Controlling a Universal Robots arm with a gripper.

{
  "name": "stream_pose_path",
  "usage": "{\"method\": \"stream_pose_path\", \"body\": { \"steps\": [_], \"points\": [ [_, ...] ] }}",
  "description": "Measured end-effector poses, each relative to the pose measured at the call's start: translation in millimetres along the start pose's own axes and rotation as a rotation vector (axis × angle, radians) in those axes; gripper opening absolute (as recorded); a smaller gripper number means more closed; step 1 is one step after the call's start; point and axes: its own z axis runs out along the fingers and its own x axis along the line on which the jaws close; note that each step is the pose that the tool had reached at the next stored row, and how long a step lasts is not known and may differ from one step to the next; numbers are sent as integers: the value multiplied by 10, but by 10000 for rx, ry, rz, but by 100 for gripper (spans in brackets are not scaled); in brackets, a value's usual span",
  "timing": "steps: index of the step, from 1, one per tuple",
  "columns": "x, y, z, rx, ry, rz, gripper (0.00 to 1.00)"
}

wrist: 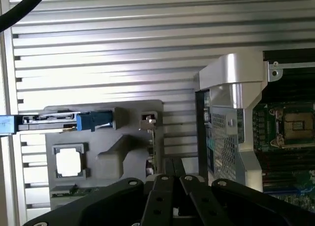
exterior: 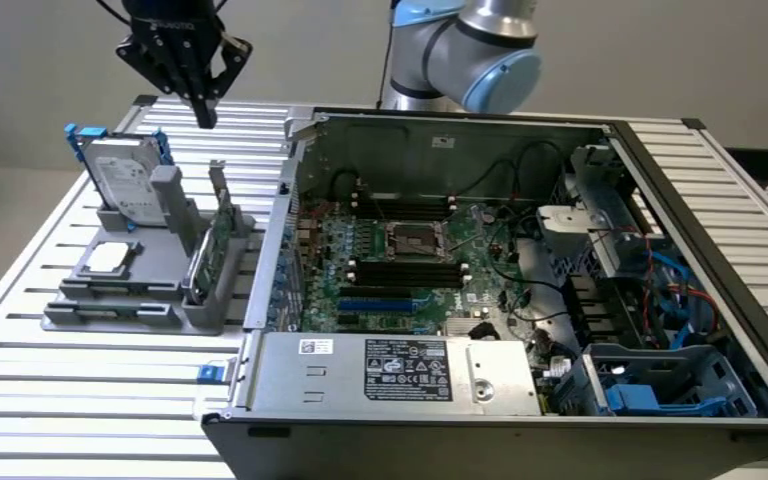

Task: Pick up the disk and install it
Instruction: 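Reach for the disk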

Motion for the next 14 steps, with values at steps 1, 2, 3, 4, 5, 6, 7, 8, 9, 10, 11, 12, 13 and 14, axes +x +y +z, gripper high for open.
{"method": "stream_pose_path", "body": {
  "steps": [1, 2, 3, 4, 5, 6, 7, 8, 9, 10, 11, 12, 13, 14],
  "points": [
    [49, 16, 4, 21, -2, 0, 11],
    [95, 31, 8, 41, -3, -2, 11],
    [141, 46, 12, 63, -5, -1, 11],
    [189, 62, 16, 84, -6, -1, 11],
    [235, 78, 20, 105, -8, -3, 11],
    [282, 93, 25, 127, -9, -3, 11],
    [330, 109, 29, 150, -10, -2, 11],
    [376, 124, 34, 173, -12, -4, 11],
    [422, 139, 39, 197, -14, -4, 11],
    [468, 154, 44, 222, -16, -4, 11],
    [514, 169, 50, 246, -17, -5, 11],
    [563, 184, 56, 271, -19, -7, 11],
    [610, 198, 61, 295, -21, -7, 11],
    [657, 213, 67, 319, -22, -6, 11]
  ]
}}
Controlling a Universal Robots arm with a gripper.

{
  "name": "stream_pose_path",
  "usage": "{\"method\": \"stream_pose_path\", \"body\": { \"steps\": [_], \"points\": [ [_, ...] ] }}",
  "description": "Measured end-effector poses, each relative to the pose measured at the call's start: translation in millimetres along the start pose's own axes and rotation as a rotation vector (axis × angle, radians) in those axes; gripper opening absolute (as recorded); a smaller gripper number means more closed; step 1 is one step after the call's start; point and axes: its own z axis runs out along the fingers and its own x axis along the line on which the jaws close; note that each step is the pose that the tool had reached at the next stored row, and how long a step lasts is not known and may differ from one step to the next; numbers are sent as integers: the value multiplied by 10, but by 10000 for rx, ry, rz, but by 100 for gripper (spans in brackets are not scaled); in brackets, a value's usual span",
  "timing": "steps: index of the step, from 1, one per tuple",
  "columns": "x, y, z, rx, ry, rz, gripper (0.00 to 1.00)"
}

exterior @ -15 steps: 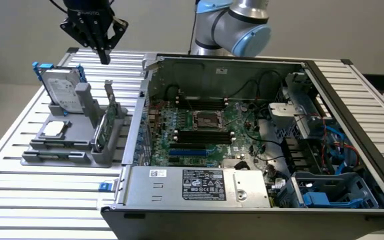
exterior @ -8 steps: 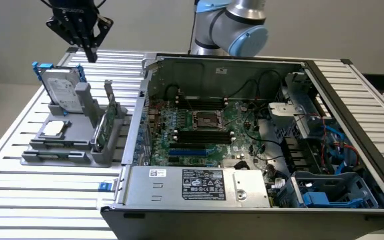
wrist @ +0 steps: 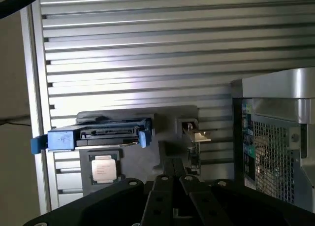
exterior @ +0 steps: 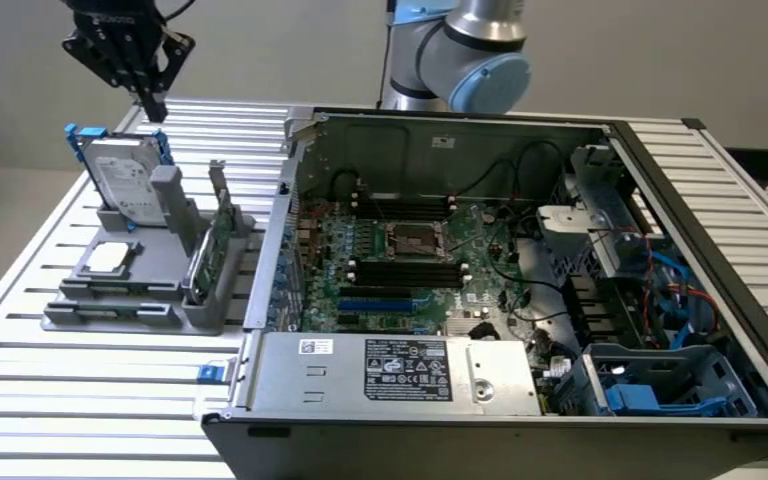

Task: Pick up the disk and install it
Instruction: 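Reach for the disk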

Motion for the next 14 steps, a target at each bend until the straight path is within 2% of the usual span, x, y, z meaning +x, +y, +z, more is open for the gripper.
{"method": "stream_pose_path", "body": {
  "steps": [8, 14],
  "points": [
    [373, 110, 37, 178, -13, -4, 11],
    [653, 177, 58, 275, -6, -7, 11]
  ]
}}
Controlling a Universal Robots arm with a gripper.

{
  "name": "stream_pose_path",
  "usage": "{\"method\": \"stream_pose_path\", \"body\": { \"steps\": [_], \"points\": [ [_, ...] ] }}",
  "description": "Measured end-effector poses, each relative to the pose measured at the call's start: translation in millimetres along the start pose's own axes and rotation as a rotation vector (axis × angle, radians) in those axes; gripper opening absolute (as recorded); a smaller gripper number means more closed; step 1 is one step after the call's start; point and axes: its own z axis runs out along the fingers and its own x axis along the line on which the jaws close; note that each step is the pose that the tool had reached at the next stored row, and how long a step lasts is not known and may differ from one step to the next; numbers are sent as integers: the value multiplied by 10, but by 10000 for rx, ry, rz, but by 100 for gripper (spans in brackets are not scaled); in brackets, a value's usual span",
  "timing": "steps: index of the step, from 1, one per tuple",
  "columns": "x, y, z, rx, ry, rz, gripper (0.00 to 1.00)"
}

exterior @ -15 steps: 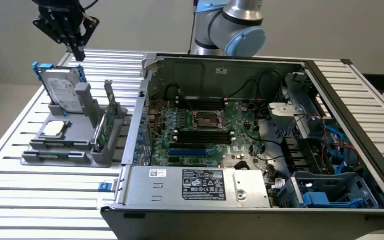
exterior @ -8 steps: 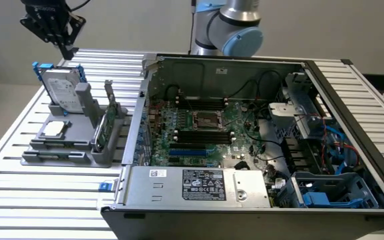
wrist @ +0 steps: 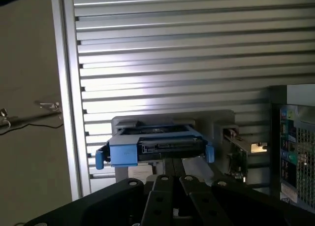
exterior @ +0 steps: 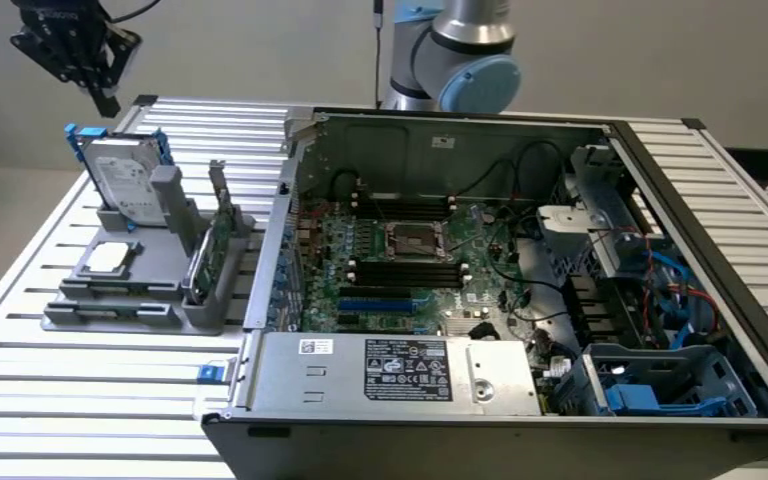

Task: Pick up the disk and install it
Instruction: 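Reach for the disk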

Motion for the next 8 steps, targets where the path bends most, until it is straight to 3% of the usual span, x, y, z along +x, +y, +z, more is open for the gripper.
{"method": "stream_pose_path", "body": {
  "steps": [2, 3, 5, 7, 8],
  "points": [
    [90, 13, 4, 23, 33, 0, 11],
    [124, 17, 4, 39, 76, 0, 11],
    [167, 23, 6, 80, 214, -2, 11],
    [185, 27, 5, 137, 413, -5, 11],
    [186, 28, 7, 157, 479, -7, 11]
  ]
}}
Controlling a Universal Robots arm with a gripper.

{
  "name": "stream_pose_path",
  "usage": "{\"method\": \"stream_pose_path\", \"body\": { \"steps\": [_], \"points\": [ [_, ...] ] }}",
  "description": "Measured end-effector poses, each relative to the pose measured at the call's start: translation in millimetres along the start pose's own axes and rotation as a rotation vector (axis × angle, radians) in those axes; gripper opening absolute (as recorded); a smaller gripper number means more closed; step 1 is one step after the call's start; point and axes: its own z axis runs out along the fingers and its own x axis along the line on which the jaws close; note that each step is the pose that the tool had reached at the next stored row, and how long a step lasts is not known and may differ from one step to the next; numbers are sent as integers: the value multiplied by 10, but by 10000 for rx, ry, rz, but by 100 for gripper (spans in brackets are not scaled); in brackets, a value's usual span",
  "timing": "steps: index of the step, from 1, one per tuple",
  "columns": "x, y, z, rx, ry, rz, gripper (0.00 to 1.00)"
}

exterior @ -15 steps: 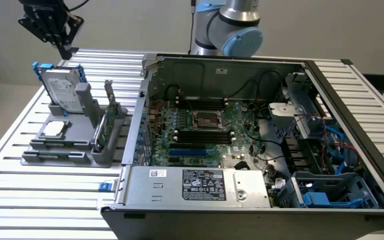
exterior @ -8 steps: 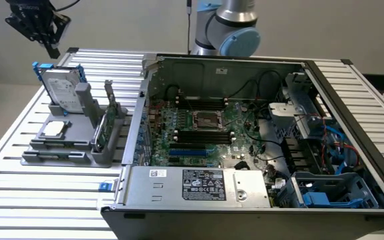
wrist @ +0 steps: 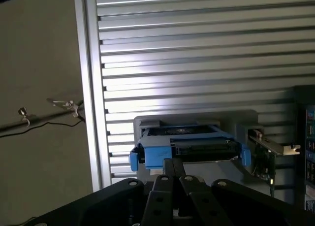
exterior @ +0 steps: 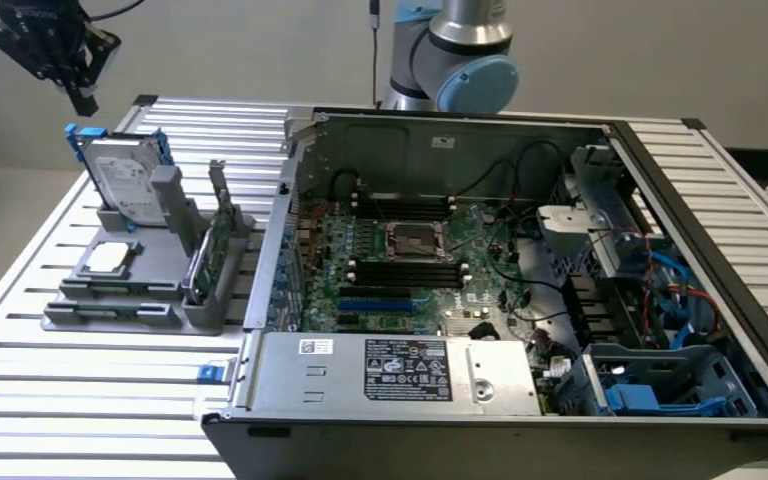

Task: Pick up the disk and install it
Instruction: 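Reach for the disk, then pick up the disk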

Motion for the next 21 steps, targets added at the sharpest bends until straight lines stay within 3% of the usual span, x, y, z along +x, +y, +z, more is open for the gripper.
{"method": "stream_pose_path", "body": {
  "steps": [16, 21],
  "points": [
    [1, 1, 1, 2, 6, -27, 11],
    [1, 1, 2, 14, -8, -833, 11]
  ]
}}
